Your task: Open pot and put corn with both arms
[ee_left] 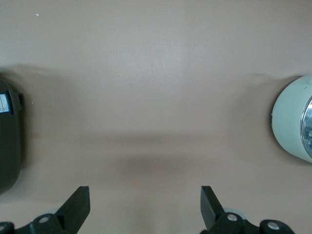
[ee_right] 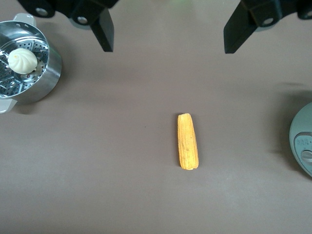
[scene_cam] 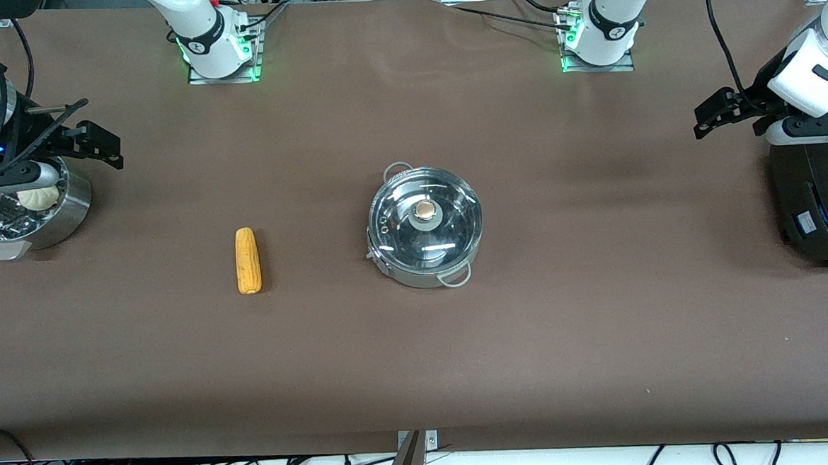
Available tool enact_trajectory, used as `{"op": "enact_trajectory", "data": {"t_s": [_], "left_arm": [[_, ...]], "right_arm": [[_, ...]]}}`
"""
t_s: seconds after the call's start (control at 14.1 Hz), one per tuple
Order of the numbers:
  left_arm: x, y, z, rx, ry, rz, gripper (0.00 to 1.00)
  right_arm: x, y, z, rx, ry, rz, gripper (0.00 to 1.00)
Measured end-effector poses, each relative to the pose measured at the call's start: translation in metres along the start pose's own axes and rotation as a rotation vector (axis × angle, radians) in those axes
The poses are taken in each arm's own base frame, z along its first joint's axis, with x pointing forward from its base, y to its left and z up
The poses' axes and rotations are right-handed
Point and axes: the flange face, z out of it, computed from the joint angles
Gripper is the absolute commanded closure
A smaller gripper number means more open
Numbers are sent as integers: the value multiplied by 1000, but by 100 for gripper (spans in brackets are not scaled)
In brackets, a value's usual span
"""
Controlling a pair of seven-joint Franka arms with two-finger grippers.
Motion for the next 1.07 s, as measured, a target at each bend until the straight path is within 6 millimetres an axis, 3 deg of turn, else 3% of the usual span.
{"op": "enact_trajectory", "data": {"t_s": [0.21, 0.36, 0.57, 0.85, 1.07], "left_arm": [[-1, 7, 1, 2, -7, 13, 0], [-2, 24, 3, 5, -12, 45, 0], [5, 69, 12, 10, -22, 123, 0], [34, 141, 30, -11, -31, 241, 0], [52, 199, 64, -29, -70, 228, 0]], "right_arm": [[0, 0, 0, 0, 0, 0, 0], [0, 0, 0, 0, 0, 1, 0], [0, 0, 0, 0, 0, 1, 0], [0, 1, 0, 0, 1, 1, 0], [0, 1, 0, 0, 1, 1, 0]]}}
